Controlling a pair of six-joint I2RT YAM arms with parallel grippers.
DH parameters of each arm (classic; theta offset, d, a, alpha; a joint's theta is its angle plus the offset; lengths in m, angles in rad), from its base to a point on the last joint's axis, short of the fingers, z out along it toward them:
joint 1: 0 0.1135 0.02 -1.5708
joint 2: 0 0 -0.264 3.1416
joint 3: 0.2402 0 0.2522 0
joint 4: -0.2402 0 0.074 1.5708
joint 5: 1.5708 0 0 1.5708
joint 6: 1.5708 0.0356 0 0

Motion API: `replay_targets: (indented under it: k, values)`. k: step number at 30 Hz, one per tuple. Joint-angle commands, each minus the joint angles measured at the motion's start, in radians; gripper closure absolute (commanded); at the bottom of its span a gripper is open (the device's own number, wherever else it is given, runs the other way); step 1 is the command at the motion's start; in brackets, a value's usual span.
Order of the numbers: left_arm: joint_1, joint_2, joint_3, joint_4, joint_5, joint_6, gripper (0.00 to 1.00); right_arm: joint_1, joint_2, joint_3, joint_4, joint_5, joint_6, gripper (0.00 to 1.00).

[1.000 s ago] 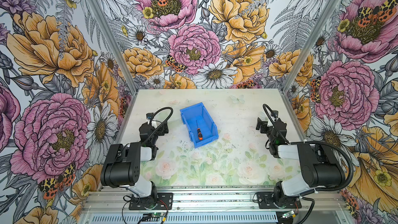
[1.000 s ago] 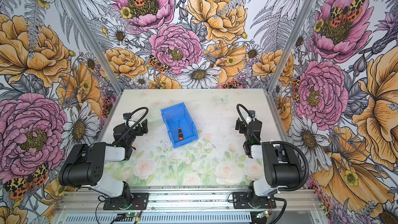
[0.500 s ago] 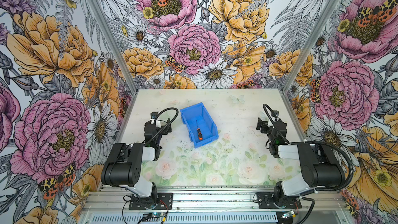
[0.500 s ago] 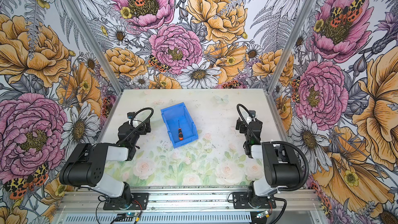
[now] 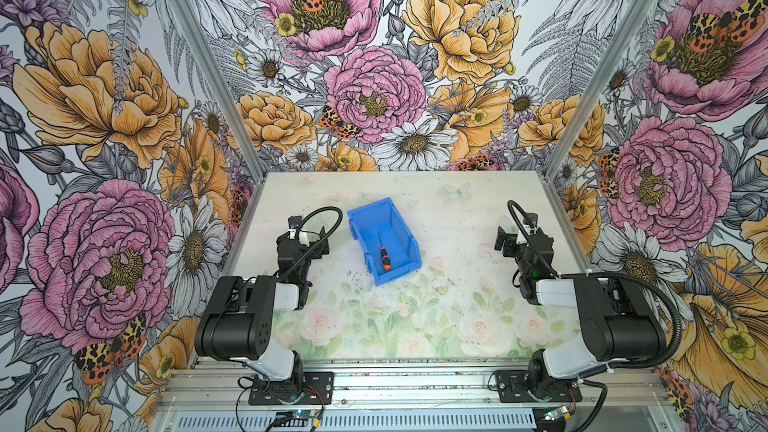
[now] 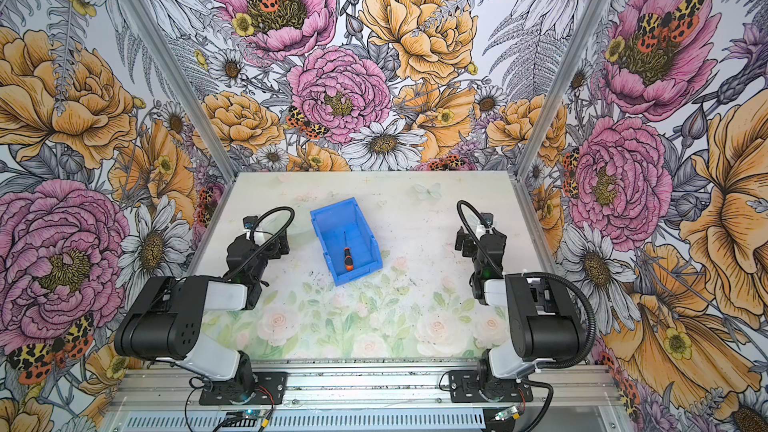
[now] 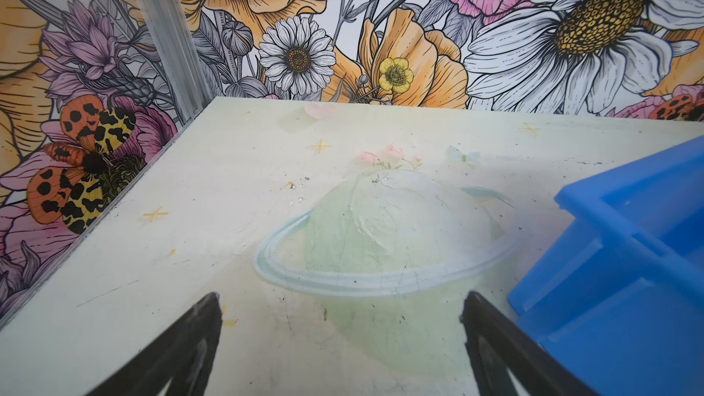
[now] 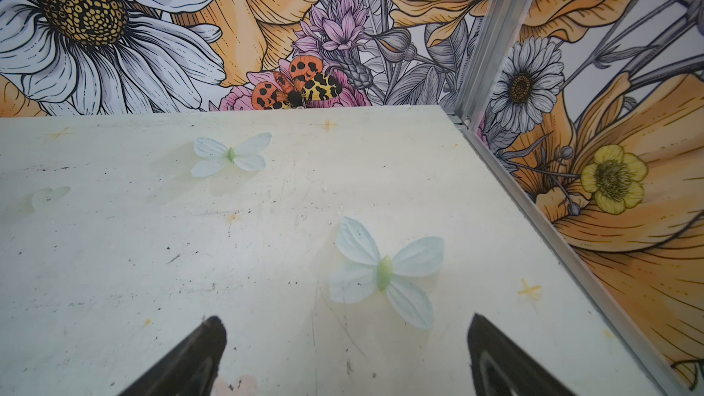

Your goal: Put the screwdriver in the bin

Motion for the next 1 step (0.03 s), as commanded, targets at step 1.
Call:
replay_targets:
  k: [1]
  values:
    - [0.010, -0.006, 0.011, 0.016, 0.006, 0.009, 0.01, 0.008, 0.004, -0.013, 0.050, 0.015, -0.002, 0.00]
